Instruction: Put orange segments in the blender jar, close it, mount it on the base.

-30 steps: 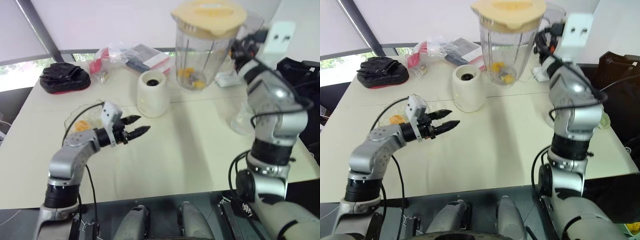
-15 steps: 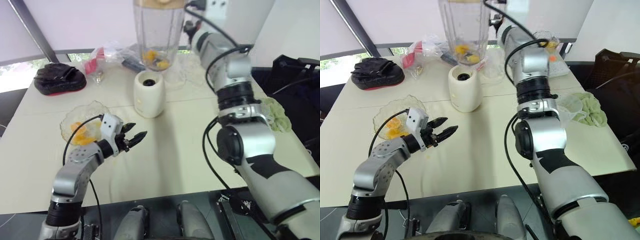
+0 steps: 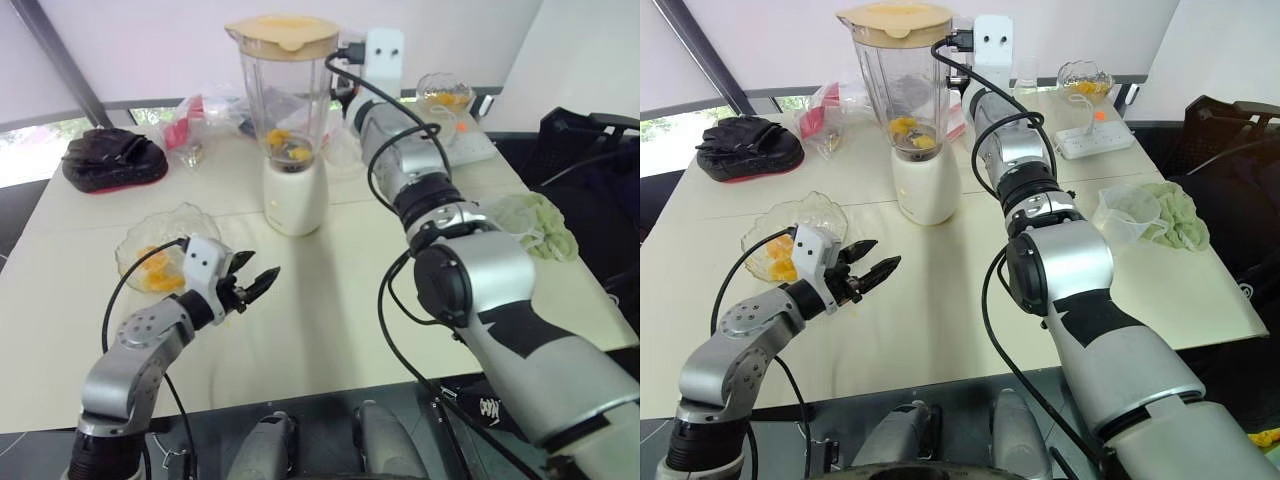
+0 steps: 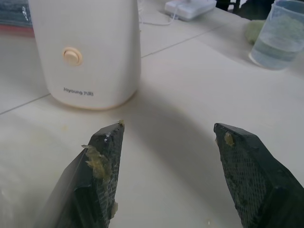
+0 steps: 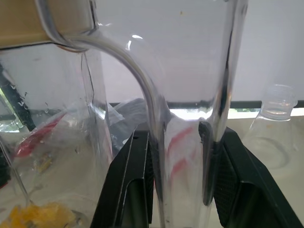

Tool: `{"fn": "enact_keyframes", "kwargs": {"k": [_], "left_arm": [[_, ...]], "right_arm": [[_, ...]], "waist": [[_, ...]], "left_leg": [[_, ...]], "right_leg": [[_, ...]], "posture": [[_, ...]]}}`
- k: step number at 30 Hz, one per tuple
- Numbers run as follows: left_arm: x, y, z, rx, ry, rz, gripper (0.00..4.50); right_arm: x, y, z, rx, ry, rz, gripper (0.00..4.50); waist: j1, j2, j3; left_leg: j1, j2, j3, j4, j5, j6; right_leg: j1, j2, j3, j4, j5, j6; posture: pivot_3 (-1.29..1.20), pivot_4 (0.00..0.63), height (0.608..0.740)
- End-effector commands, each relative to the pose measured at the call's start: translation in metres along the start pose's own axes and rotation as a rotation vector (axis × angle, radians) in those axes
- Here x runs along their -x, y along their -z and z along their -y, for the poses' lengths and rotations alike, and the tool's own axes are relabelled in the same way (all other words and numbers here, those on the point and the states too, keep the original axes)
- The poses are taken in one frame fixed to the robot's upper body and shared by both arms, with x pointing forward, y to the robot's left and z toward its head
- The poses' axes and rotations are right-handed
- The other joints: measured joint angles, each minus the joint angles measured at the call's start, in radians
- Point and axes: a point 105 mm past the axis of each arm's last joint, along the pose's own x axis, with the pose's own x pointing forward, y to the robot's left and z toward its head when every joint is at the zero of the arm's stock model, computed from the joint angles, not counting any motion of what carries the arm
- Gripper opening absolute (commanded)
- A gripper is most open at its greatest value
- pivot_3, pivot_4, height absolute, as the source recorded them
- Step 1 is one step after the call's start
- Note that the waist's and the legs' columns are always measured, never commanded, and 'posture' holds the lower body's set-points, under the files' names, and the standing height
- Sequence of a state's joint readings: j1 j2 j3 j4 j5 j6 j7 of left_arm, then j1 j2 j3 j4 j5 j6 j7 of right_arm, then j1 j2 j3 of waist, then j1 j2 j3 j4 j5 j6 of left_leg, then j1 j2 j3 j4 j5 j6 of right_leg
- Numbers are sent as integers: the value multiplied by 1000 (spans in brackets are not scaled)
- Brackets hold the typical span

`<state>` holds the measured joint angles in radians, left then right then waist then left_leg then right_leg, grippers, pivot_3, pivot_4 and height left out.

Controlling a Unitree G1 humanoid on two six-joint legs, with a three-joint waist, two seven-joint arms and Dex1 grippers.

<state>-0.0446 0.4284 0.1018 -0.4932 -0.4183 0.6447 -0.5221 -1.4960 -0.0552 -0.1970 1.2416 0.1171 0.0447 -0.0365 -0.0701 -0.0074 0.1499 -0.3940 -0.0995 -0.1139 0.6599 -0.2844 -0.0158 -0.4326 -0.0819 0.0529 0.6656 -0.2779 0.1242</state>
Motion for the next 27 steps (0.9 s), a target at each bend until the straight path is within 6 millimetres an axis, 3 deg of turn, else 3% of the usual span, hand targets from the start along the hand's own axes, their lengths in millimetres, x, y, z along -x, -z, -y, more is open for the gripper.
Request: {"fn": "enact_keyframes", "kwargs": {"k": [1,17,27], "left_arm": [[4,-14,2,-37,-3,43,3129],[5,-12,5,-44,3,23,3129],[3,-11,6,-49,18,15,3129]], "right_arm": [[0,-27,-7,29,-3,100,1411],[1,-2,-6,16,27,55,1411],[4,31,-6,83,-3,-20,1411]], "waist": [[0,0,0],[0,0,0],[-1,1,0]], "left_leg": [[0,0,0,0,0,0],[0,0,0,0,0,0],[2,0,0,0,0,0]], "right_leg": [[0,0,0,0,0,0],[0,0,0,0,0,0],[2,0,0,0,0,0]], "posture": [[0,150,740],[0,150,740],[0,150,740]]}}
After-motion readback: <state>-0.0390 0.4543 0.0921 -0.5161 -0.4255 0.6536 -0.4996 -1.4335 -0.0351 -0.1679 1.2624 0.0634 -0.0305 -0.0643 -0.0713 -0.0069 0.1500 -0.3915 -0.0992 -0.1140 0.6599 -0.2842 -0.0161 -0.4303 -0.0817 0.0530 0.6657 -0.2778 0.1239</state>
